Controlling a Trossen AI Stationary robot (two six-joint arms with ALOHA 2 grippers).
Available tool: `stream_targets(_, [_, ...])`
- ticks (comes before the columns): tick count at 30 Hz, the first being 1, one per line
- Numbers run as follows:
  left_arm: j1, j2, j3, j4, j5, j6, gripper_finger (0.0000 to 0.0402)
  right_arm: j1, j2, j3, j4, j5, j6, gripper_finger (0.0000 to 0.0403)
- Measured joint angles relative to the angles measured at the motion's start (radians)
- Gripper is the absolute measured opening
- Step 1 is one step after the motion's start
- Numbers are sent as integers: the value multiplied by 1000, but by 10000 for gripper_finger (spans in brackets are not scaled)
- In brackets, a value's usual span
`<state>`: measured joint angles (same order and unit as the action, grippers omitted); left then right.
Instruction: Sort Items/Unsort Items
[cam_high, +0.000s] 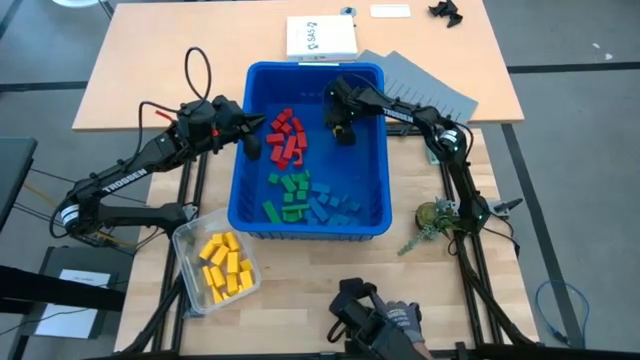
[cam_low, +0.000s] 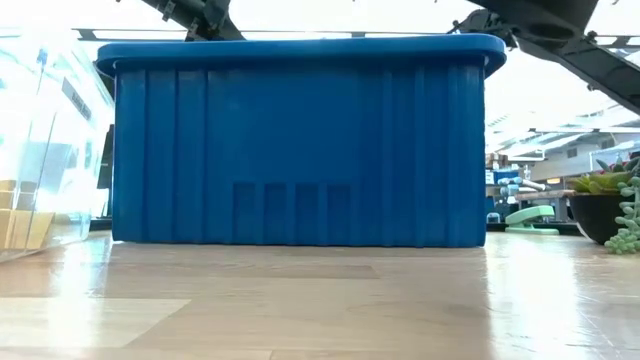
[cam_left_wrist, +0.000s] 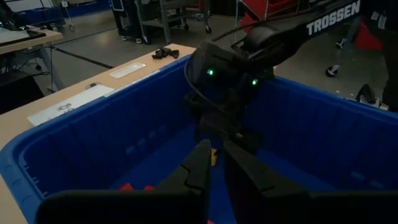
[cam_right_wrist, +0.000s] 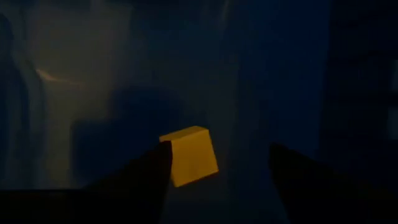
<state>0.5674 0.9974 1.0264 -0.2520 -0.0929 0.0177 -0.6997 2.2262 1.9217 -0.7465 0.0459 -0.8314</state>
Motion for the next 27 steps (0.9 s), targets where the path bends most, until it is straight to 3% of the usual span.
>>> stream_targets(5, [0, 0, 0, -3, 0, 0, 50, 17, 1, 0, -10, -7, 0, 284])
stream_targets(17, [0, 0, 0, -4, 0, 0, 50, -10, -4, -166, 129, -5, -37, 284])
stream_targets(27, [0, 0, 0, -4, 0, 0, 50, -10, -7, -201, 183, -67, -81, 263])
